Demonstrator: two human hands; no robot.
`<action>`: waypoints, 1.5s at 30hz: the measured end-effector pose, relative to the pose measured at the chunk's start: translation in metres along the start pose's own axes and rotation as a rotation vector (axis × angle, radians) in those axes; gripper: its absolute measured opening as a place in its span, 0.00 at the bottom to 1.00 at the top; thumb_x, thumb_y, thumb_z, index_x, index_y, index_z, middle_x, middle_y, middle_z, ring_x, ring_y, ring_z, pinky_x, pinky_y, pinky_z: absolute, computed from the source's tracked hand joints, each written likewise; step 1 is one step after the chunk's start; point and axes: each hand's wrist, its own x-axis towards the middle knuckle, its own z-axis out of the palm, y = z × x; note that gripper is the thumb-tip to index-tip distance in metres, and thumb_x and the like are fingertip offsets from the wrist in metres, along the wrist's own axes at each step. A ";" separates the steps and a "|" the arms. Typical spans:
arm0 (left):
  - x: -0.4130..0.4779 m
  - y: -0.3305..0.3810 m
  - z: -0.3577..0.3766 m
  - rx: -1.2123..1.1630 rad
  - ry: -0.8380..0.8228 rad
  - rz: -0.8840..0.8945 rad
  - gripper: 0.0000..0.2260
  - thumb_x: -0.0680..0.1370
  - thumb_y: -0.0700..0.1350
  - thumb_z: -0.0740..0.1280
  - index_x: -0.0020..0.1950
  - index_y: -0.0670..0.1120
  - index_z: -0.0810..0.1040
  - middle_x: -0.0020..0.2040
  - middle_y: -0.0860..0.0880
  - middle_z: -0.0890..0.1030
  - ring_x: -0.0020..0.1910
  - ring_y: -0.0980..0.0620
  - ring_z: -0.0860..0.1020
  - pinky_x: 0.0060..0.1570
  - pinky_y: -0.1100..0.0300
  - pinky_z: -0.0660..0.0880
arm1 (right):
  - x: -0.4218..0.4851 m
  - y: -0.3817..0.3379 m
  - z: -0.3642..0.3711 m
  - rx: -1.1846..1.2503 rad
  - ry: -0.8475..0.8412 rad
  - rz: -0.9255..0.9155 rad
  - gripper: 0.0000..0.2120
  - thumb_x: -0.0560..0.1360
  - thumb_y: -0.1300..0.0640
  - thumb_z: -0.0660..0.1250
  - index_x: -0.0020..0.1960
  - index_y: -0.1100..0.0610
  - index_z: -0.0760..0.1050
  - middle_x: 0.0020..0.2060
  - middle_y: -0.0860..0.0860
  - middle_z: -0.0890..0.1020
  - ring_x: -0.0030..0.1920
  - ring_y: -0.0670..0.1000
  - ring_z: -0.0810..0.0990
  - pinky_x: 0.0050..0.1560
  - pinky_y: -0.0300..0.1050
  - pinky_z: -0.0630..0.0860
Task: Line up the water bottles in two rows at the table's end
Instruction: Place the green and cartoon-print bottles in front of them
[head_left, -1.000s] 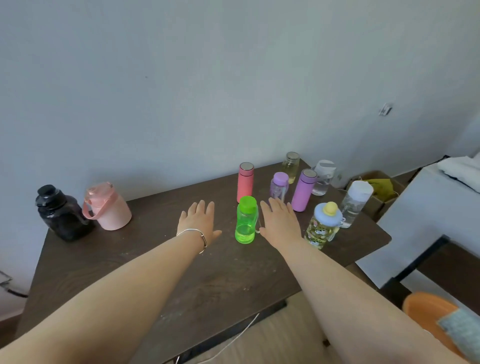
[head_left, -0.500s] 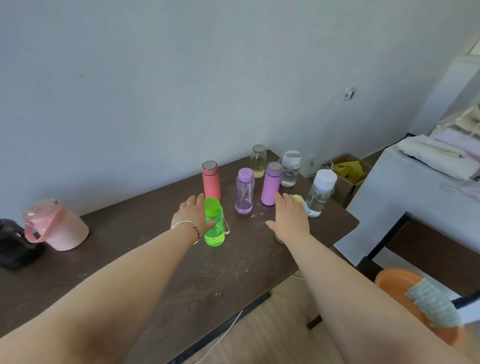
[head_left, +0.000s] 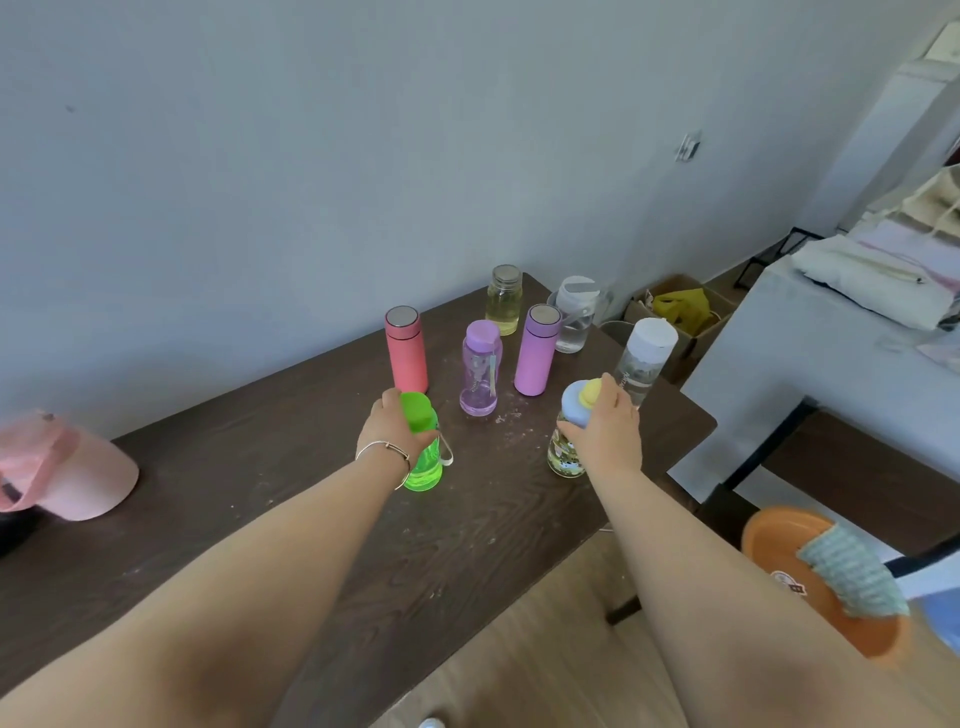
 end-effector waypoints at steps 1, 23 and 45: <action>0.001 -0.001 0.000 -0.010 0.006 0.003 0.32 0.68 0.51 0.76 0.67 0.44 0.65 0.62 0.42 0.73 0.54 0.40 0.77 0.50 0.50 0.75 | 0.001 0.001 0.001 0.022 0.007 0.002 0.43 0.73 0.49 0.74 0.78 0.56 0.53 0.73 0.59 0.65 0.72 0.61 0.64 0.69 0.56 0.69; -0.012 0.009 -0.008 -0.082 0.125 0.007 0.32 0.67 0.51 0.76 0.65 0.46 0.66 0.54 0.45 0.77 0.44 0.46 0.73 0.43 0.55 0.70 | -0.014 -0.015 0.001 0.148 0.020 -0.124 0.34 0.67 0.53 0.76 0.69 0.51 0.65 0.56 0.58 0.73 0.53 0.61 0.76 0.51 0.54 0.77; -0.137 -0.145 -0.148 -0.153 0.449 -0.312 0.32 0.67 0.49 0.76 0.64 0.43 0.63 0.52 0.43 0.78 0.49 0.39 0.78 0.46 0.50 0.75 | -0.144 -0.203 0.054 0.277 -0.226 -0.556 0.30 0.68 0.53 0.72 0.68 0.48 0.66 0.53 0.55 0.74 0.50 0.61 0.76 0.45 0.50 0.74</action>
